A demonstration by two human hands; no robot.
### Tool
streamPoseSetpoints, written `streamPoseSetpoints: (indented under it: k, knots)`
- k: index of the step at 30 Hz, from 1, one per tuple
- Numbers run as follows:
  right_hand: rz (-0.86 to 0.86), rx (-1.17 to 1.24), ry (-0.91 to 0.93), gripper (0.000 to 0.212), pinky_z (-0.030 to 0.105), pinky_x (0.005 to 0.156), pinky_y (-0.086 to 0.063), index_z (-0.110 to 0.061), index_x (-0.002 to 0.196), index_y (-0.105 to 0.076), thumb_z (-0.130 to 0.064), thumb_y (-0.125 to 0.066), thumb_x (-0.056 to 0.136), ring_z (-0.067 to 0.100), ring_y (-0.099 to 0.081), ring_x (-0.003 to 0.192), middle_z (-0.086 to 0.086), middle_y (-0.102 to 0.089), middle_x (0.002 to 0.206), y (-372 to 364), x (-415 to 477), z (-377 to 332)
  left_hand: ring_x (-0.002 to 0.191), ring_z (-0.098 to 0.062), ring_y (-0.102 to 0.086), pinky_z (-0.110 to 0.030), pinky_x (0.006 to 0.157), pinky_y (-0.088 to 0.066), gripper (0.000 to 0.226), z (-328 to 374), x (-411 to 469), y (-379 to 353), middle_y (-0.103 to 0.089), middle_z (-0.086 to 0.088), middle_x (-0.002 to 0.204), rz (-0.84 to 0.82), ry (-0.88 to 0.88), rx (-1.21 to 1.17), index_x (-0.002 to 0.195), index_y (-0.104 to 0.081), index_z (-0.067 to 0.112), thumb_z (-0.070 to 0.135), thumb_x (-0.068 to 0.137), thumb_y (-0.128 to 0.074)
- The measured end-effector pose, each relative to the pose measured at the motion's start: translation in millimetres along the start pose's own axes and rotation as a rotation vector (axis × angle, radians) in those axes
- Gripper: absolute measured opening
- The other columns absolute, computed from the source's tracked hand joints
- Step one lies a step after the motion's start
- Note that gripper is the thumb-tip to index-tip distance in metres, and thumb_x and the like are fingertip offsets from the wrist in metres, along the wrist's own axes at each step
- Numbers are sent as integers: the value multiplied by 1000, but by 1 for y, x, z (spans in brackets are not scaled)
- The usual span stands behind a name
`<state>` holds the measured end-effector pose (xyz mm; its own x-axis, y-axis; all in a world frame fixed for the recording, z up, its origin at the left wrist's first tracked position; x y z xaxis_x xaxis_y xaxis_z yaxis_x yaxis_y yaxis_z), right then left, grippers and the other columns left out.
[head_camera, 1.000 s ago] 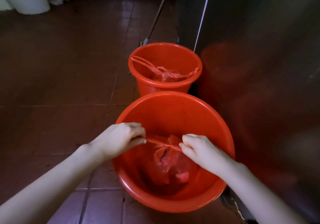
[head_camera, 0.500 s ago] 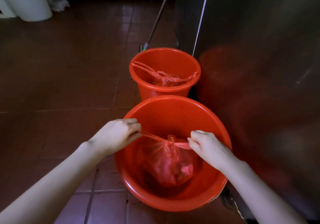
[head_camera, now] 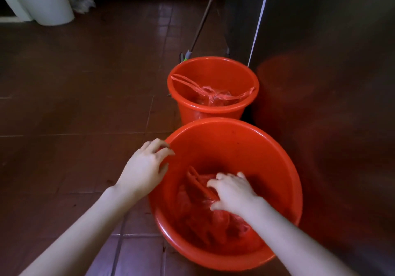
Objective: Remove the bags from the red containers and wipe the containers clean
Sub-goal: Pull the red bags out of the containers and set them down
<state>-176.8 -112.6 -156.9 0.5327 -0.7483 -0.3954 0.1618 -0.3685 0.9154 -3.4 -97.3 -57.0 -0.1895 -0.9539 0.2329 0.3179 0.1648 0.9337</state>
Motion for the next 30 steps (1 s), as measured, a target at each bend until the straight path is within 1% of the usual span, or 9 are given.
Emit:
streamPoseSetpoints:
  k: [3, 5, 7, 9, 12, 15, 20, 23, 30]
  knots:
    - [-167, -94, -20, 50, 41, 94, -45, -23, 124, -57, -39, -74, 79, 28, -58, 117, 6, -55, 126, -26, 8, -11, 106, -26, -56, -38, 87, -53, 33, -4, -6, -2, -56, -6, 125, -1, -8, 6, 112, -70, 13, 2, 80, -68]
    - [-156, -140, -18, 36, 40, 91, -48, -20, 124, -57, -16, -60, 89, 32, -60, 115, 9, -58, 126, -32, 14, -9, 106, -25, -55, -36, 87, -52, 32, -7, -7, 0, -57, -6, 125, 25, 4, -15, 112, -69, 12, 2, 81, -68]
    - [-134, -112, -20, 39, 39, 89, -49, -19, 121, -59, 0, -47, 89, 34, -62, 113, 12, -64, 121, -32, 18, -4, 103, -25, -55, -35, 87, -51, 31, -8, -7, 0, -58, -6, 123, 42, 6, -28, 111, -69, 11, 3, 81, -69]
    - [-102, -3, -39, 36, 36, 86, -50, -22, 112, -62, -1, -50, 85, 34, -64, 107, 11, -68, 112, -23, 22, 3, 100, -25, -55, -34, 85, -50, 29, -10, -6, -1, -59, -6, 120, 57, 2, -44, 109, -69, 11, 5, 81, -69]
    - [-15, 195, -88, 14, 30, 74, -49, -21, 88, -61, -11, -62, 80, 30, -67, 95, 4, -70, 90, 5, 23, 20, 94, -24, -53, -34, 82, -49, 27, -13, 0, -2, -58, -4, 114, 50, -6, -27, 108, -69, 13, 9, 81, -69]
    - [-11, 288, -166, 28, 27, 65, -43, -22, 65, -45, -13, -67, 79, 27, -68, 88, -4, -58, 74, 31, 8, 34, 94, -26, -52, -39, 83, -50, 32, -14, 11, -3, -56, -5, 115, -90, 47, 8, 114, -67, 15, 14, 82, -67]
    - [-6, 371, -230, 30, 27, 82, -49, -22, 68, -40, -17, -68, 77, 26, -65, 100, 2, -63, 102, 114, -42, 40, 115, -25, -52, -31, 98, -43, 46, 5, 39, 27, -56, -5, 123, -482, 174, -9, 135, -52, 27, 28, 89, -59]
    - [-9, 424, -280, 14, 27, 84, -49, -23, 81, -55, -22, -69, 77, 24, -65, 101, 0, -63, 104, 184, -73, 44, 107, -16, -59, -25, 88, -47, 39, 28, 71, 84, -59, 5, 117, -535, 200, -55, 130, -54, 30, 29, 90, -55]
    - [-41, 607, -417, 24, 31, 82, -45, -17, 98, -67, -22, -69, 75, 23, -63, 100, 3, -68, 103, 341, -133, 58, 94, -16, -66, -27, 77, -52, 23, 67, 162, 216, -68, 5, 107, -597, 310, -92, 114, -61, 32, 29, 92, -53]
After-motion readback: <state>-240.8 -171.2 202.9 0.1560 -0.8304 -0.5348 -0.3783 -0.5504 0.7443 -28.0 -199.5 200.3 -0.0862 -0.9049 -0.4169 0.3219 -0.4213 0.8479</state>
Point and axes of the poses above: each hand's wrist, its own x-axis towards the middle knuckle, its own y-axis out of the back of the hand, z = x × y, the point moved 9 cm from there along x, towards the middle knuckle
